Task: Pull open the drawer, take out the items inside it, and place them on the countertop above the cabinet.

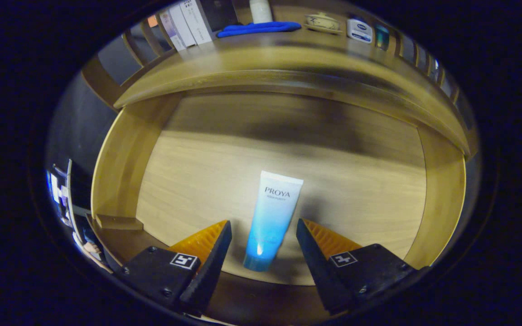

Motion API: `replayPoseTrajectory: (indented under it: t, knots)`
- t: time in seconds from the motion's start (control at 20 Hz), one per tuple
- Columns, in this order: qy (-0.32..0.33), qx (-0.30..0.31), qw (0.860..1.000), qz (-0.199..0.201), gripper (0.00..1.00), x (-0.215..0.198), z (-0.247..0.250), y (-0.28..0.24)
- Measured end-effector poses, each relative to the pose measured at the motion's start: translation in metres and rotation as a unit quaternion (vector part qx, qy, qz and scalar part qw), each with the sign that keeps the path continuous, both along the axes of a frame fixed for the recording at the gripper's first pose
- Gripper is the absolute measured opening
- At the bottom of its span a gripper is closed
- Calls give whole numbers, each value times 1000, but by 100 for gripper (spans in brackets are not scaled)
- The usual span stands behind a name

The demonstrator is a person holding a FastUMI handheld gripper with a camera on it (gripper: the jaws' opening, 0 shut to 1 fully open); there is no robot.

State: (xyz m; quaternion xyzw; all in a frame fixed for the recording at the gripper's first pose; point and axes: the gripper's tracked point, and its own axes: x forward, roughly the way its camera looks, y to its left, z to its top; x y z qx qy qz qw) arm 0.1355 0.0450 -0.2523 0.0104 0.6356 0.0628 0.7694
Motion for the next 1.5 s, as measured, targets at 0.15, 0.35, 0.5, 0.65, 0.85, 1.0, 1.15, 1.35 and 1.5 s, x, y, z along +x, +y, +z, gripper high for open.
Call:
replayPoseTrajectory:
  t: [0.15,0.35,0.5,0.65,0.85,1.0,1.15,1.35,1.5]
  knots:
    - [20,-23,1000,-3,91,3,-7,-4]
    - [26,-53,998,-1,81,8,-10,-7]
    - [24,-65,998,-3,72,9,-12,-11]
    - [19,-62,998,-13,54,9,-10,-15]
    - [1,-58,998,-25,48,9,-3,-18]
    - [-22,-49,998,-23,47,8,18,-18]
    - [-49,-40,998,-27,47,11,44,-23]
    - [-80,-36,996,-35,47,15,75,-32]
    - [-101,-35,993,-41,47,18,95,-38]
